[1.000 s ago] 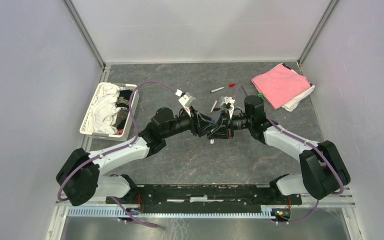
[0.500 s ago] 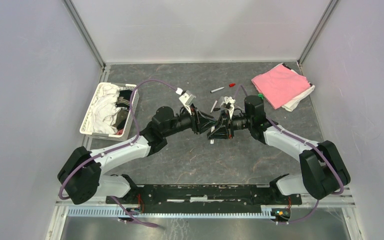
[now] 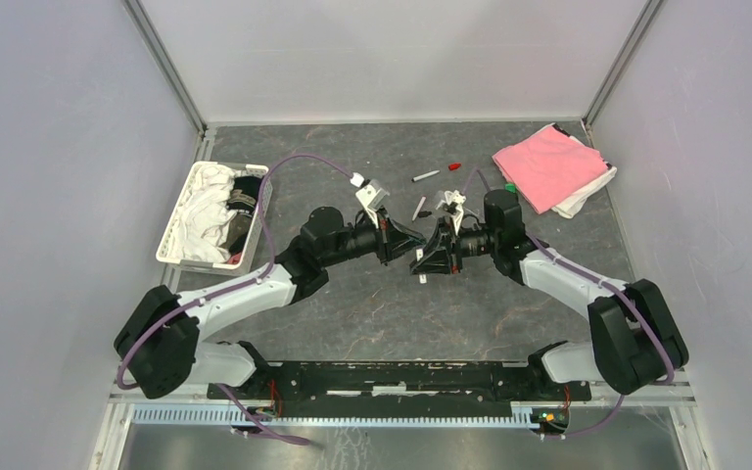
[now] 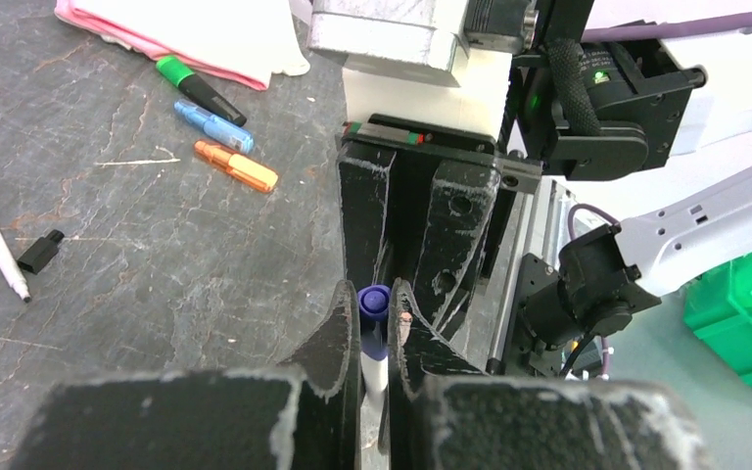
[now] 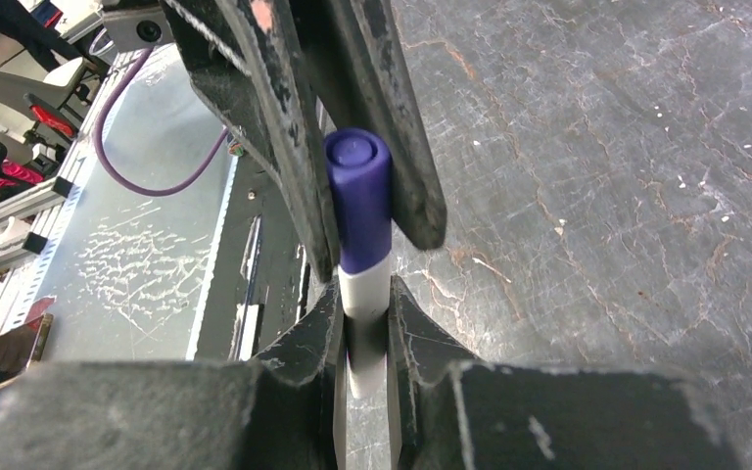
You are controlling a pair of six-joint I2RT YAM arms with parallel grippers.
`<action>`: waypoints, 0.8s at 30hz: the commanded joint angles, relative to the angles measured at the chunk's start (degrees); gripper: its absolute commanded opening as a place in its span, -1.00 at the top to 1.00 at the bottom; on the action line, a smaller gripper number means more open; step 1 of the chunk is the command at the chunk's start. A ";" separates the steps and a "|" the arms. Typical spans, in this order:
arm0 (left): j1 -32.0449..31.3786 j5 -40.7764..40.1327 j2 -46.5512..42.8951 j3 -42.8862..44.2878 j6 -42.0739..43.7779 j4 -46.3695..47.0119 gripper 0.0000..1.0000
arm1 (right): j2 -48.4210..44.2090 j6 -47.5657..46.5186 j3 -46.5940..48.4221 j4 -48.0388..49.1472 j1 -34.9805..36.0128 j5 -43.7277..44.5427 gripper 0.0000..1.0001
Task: Insert the pens into the pen caps
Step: Press the pen cap onto the pen.
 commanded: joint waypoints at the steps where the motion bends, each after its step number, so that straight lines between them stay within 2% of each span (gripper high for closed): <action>1: -0.05 2.11 -2.22 -1.93 6.13 -12.98 0.96 | -4.01 2.83 -1.34 7.53 -5.16 0.01 1.00; 5: -0.05 1.63 -4.13 -5.88 4.29 -11.73 0.95 | -5.02 3.85 -2.24 9.45 -6.19 0.32 1.00; 8: -0.20 2.10 -3.23 -8.47 -0.61 -3.64 0.95 | -4.47 7.65 -3.72 14.53 -6.10 0.21 1.00; 12: -1.72 2.51 1.08 -10.30 -6.84 9.28 0.95 | -4.75 8.00 -4.78 15.92 -6.02 1.47 1.00; 16: -4.29 5.82 6.92 -8.41 -7.00 10.00 0.95 | -5.55 6.87 -5.27 15.87 -6.15 2.23 1.00; 19: -5.31 8.18 7.22 -9.83 -7.91 10.02 0.95 | -5.90 5.63 -5.84 15.59 -6.81 2.94 1.00; 22: -5.59 6.37 4.59 -13.51 -9.33 10.60 0.95 | -6.14 5.92 -7.61 17.75 -7.18 3.53 1.00; 24: -5.59 3.58 3.42 -15.65 -11.47 14.56 0.95 | -5.33 8.28 -8.78 21.35 -7.05 3.32 1.00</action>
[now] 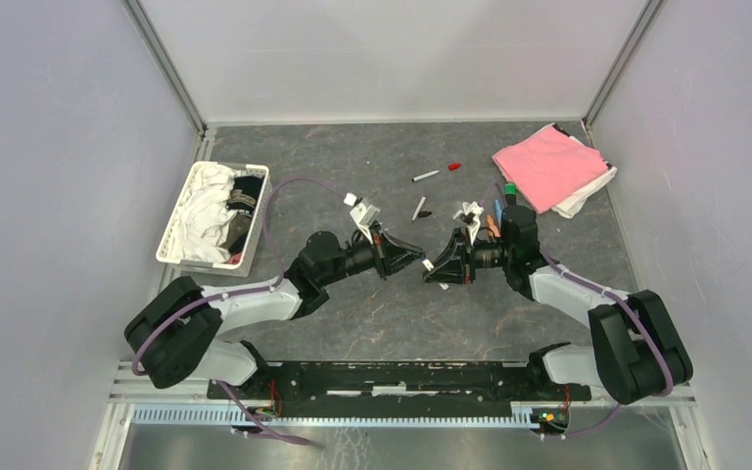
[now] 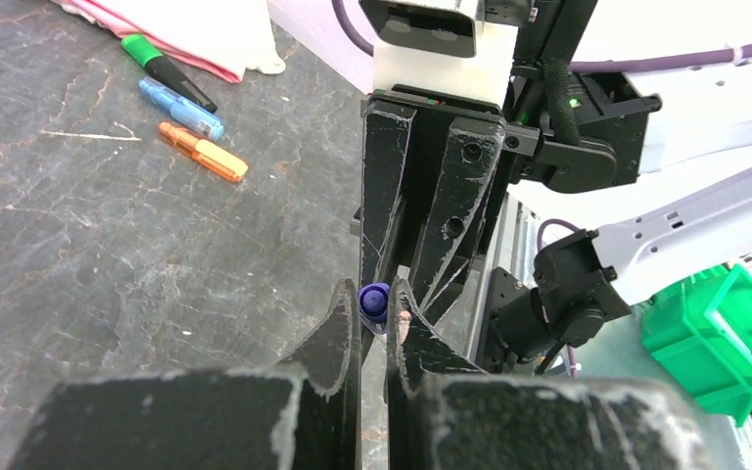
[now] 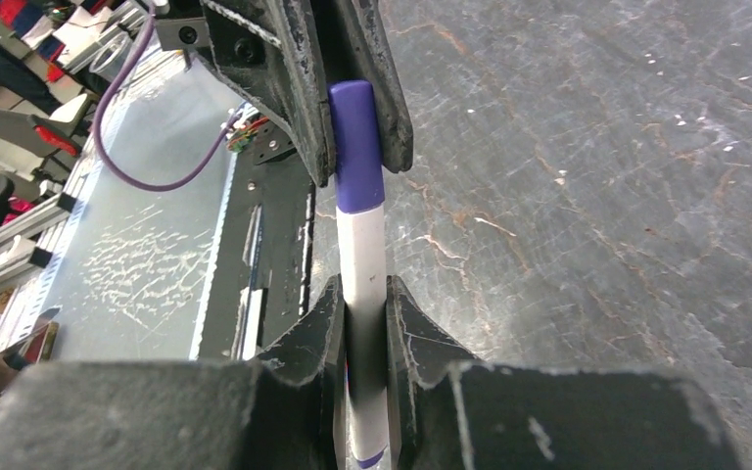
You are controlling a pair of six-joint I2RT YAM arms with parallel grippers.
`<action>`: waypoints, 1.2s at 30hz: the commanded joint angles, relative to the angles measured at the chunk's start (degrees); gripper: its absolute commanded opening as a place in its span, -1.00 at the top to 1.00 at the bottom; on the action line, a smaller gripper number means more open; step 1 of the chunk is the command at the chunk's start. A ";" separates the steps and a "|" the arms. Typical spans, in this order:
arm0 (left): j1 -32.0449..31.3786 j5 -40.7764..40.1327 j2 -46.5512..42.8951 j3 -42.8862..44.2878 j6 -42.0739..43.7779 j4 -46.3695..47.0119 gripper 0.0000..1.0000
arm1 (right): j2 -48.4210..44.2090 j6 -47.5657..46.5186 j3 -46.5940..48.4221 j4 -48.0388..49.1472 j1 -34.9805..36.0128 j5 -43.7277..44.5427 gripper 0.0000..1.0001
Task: Insert the pens into the pen caps
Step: Press the pen cap onto the pen, then place the pen at the center of the board.
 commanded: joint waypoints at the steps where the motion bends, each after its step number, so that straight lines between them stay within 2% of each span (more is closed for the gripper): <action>1: -3.65 3.38 -1.07 -6.52 -5.82 -1.96 0.96 | -1.37 4.84 0.13 14.68 -1.06 4.39 1.00; 3: -3.67 -0.71 -0.84 -6.72 -8.18 1.94 0.95 | -0.69 6.18 -1.04 17.29 -0.12 4.28 1.00; 7: -3.65 -5.86 0.18 -4.32 -11.63 7.76 0.83 | -0.71 1.51 -1.31 14.85 2.14 3.74 1.00; 13: -3.40 -13.57 -7.20 -3.12 -10.82 4.60 0.01 | -0.78 -6.89 0.63 6.21 2.37 3.76 1.00; 16: -3.39 -18.58 -13.61 -3.03 -6.67 -4.02 -0.40 | -0.75 -10.68 1.68 1.73 2.41 4.31 1.00; 19: -3.38 -22.87 -20.24 -2.90 -2.24 -12.51 -0.64 | -0.64 -15.69 3.22 -3.17 1.92 5.69 1.00; 24: -3.38 -27.09 -26.02 -3.21 3.65 -22.42 -0.71 | -0.01 -19.22 5.03 -8.73 -2.48 12.44 1.00; 27: -3.38 -28.66 -27.42 -4.65 4.52 -23.20 -0.77 | 1.05 -20.22 5.57 -10.37 -6.12 14.17 1.00; 31: -3.38 -30.22 -27.68 -5.31 5.29 -22.70 -0.82 | 0.54 -22.18 5.70 -11.28 -6.90 15.19 0.97; 34: -3.38 -30.52 -27.46 -4.91 6.06 -22.82 -0.83 | 1.54 -17.72 6.07 -10.36 -7.56 22.47 0.88; 36: -3.34 -30.56 -27.19 -4.67 6.37 -22.88 -0.83 | 3.56 -12.68 6.56 -10.23 -8.47 31.13 0.86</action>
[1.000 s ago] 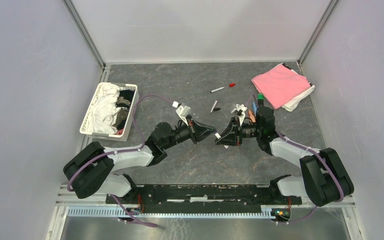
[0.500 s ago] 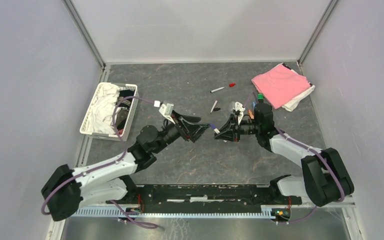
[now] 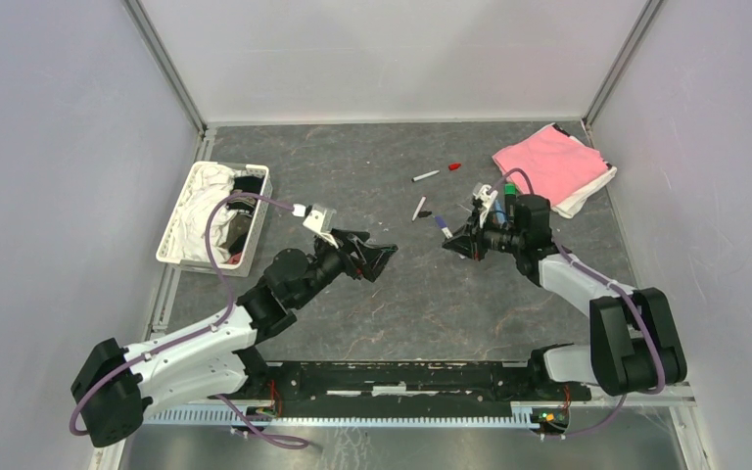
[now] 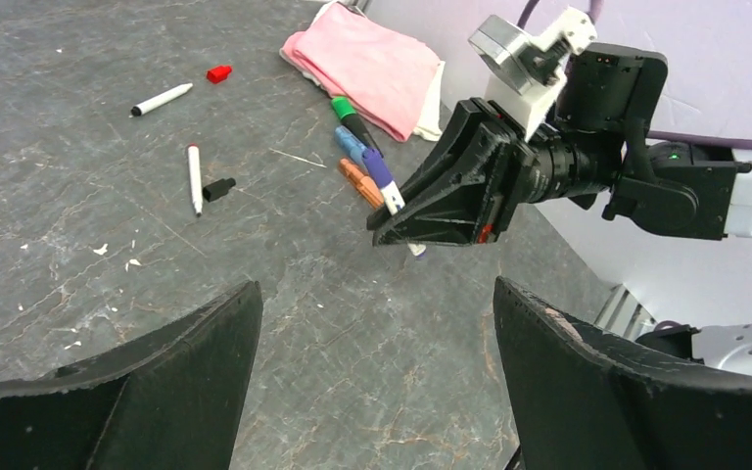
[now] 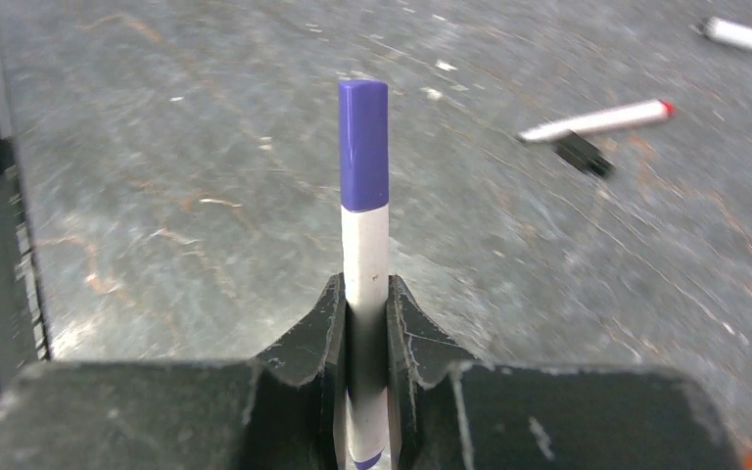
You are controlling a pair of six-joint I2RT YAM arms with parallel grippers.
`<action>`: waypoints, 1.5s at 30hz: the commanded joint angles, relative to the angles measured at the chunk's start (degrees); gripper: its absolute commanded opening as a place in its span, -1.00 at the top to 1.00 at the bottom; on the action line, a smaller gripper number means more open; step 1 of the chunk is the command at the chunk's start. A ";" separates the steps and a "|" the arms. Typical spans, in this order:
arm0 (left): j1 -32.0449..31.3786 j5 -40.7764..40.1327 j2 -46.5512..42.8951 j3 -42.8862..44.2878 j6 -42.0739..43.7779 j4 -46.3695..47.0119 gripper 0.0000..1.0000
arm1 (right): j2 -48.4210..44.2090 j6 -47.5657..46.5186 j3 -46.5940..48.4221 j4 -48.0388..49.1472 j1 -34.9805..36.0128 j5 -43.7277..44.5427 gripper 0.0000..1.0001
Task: Insert the pens into the pen caps
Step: Place the pen at the center of the board.
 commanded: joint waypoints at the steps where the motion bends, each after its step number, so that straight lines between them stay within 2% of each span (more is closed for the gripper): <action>1: -0.14 -2.11 -0.10 0.54 3.81 0.06 -0.83 | 3.71 7.35 3.69 -0.05 -1.50 18.57 0.83; 4: -0.13 -2.51 0.25 0.61 3.87 0.04 -0.83 | 9.84 12.53 7.83 -3.16 -1.53 28.54 0.77; 11: -0.15 -4.79 0.26 2.72 4.50 -3.21 -0.84 | 24.01 11.95 21.38 -10.59 -1.54 34.28 0.54; 14: -0.15 -5.79 0.39 3.78 4.81 -5.57 -0.85 | 27.91 10.50 25.93 -13.29 -1.56 35.10 0.33; 18: 0.48 -6.60 0.49 4.98 3.69 -7.21 -0.95 | 28.54 6.63 28.82 -17.42 -1.59 34.53 -0.04; 22: 2.38 -4.85 0.85 8.44 2.87 -8.89 -1.00 | 22.54 1.04 29.49 -20.15 -2.99 33.43 -0.14; 26: 10.19 3.12 1.54 15.68 0.48 -12.27 -1.00 | 8.10 -12.18 30.78 -25.10 -7.17 28.18 -0.24; 28: 19.06 12.25 2.64 20.83 -2.47 -13.95 -1.00 | -0.20 -15.04 30.23 -24.95 -10.06 30.30 -0.94; 30: 28.06 20.88 4.23 24.70 -7.31 -14.23 -1.00 | -8.28 -13.45 29.48 -22.55 -13.47 36.45 -0.96; 32: 35.95 27.41 6.11 28.38 -12.21 -15.10 -1.00 | -13.71 -12.74 31.73 -23.77 -17.21 35.73 -0.96; 34: 40.66 30.36 7.89 33.26 -13.13 -19.38 -0.99 | -16.45 -11.87 36.80 -28.62 -18.65 37.04 -0.96; 37: 41.95 30.21 10.46 44.41 -5.99 -33.64 -1.00 | -18.96 -11.80 43.92 -34.58 -18.66 41.29 -0.96; 40: 41.95 27.93 10.74 52.96 -0.73 -44.43 -1.00 | -20.51 -15.00 50.01 -40.03 -18.68 39.85 -0.96; 42: 41.95 26.74 8.87 55.12 1.41 -46.69 -1.00 | -20.86 -15.41 53.13 -42.74 -18.68 37.88 -0.96; 45: 41.95 25.61 5.57 54.15 1.95 -46.38 -1.00 | -21.37 -14.56 52.94 -44.09 -18.66 33.30 -0.96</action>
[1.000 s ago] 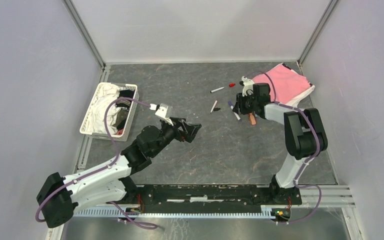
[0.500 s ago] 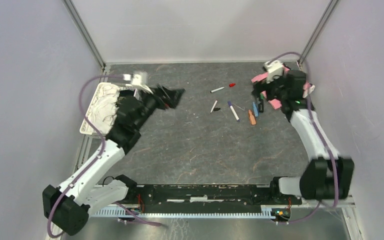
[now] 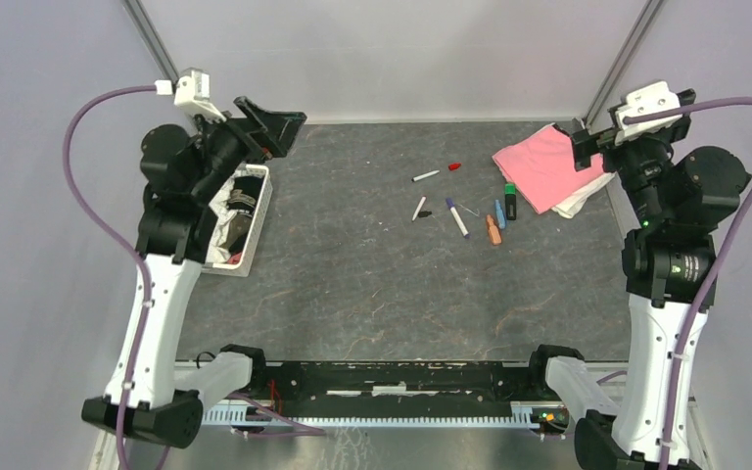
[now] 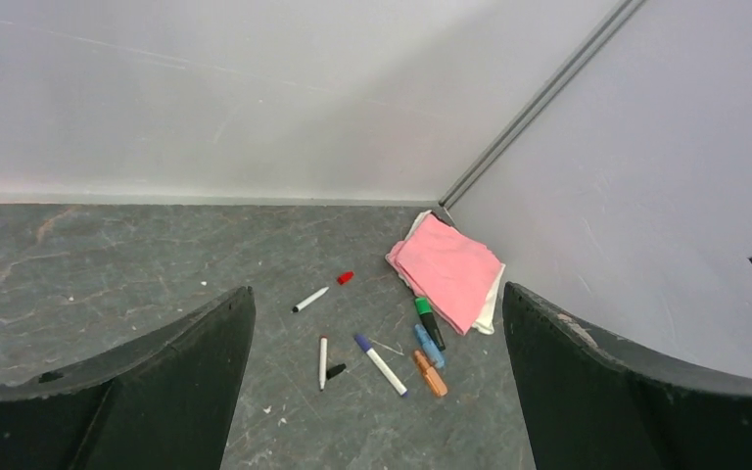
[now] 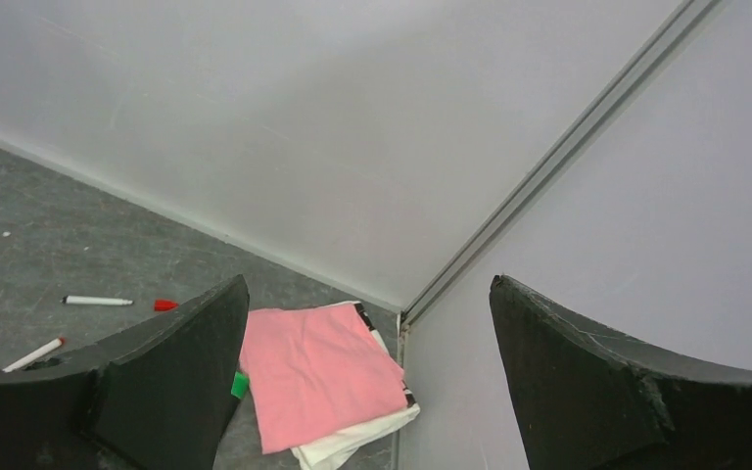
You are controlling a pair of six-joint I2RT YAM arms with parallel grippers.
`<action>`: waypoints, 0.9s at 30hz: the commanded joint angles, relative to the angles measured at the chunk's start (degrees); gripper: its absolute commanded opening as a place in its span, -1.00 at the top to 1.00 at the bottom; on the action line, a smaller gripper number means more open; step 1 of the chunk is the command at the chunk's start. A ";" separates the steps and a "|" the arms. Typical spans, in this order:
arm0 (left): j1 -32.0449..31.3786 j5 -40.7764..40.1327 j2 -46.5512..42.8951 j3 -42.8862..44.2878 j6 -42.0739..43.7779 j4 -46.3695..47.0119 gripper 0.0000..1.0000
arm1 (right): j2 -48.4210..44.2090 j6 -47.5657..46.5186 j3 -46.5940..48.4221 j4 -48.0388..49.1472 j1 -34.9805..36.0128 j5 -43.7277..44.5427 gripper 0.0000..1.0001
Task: Insert the pens into the pen caps
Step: Place the pen at the center of the board, then pick up the pen from the center of the board.
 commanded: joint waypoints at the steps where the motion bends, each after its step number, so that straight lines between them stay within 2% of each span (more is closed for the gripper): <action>1: 0.05 1.19 -5.16 0.47 4.77 -6.05 -1.00 | 0.23 -0.39 -0.77 -6.66 0.06 -6.63 -0.96; 3: 0.05 3.83 -5.96 -3.41 4.53 -3.66 -1.00 | -0.53 -1.63 -6.38 -5.14 0.06 -14.92 -0.96; 6: 0.05 11.05 -6.19 -14.97 0.57 6.58 -1.00 | 0.76 -4.69 -20.11 0.90 0.07 -36.34 -0.96; 7: 0.05 13.39 -5.52 -18.18 -0.65 9.71 -1.00 | 2.14 -3.09 -24.60 4.66 0.19 -40.75 -0.96; 8: 0.05 14.58 -4.58 -20.37 -1.09 10.98 -1.00 | 3.77 -0.02 -27.64 9.80 0.52 -41.53 -0.96; 9: 0.05 15.42 -3.09 -21.71 -0.93 11.37 -1.00 | 6.27 -0.02 -28.84 11.55 1.26 -41.12 -0.96; 10: 0.05 16.28 -2.44 -22.68 -0.26 11.75 -1.00 | 8.71 -3.11 -27.92 9.29 2.89 -39.26 -0.96; 11: -0.13 16.37 -1.29 -23.49 0.32 11.88 -1.00 | 12.17 -6.47 -25.41 4.88 5.38 -35.79 -0.96; 13: -1.85 13.60 0.60 -25.38 1.39 11.98 -1.00 | 17.98 -7.17 -22.00 2.00 11.08 -27.62 -0.95; 17: -12.13 3.58 6.13 -25.15 7.58 7.85 -0.97 | 27.88 -9.01 -16.36 1.23 20.28 -15.84 -0.89; 19: -15.25 -1.61 7.88 -24.26 10.00 6.05 -0.91 | 33.44 -10.96 -12.47 1.87 22.20 -14.12 -0.78; 23: -15.37 -8.14 7.24 -25.84 12.01 6.64 -0.90 | 46.24 -11.73 1.33 -3.39 22.82 -12.69 -0.41; 25: -15.33 -9.94 6.75 -26.37 12.42 6.98 -0.87 | 53.69 -10.71 10.41 -8.71 23.80 -13.74 -0.31; 27: -15.33 -10.38 6.63 -26.59 12.42 7.53 -0.81 | 57.05 -8.78 12.56 -8.33 25.76 -12.11 -0.28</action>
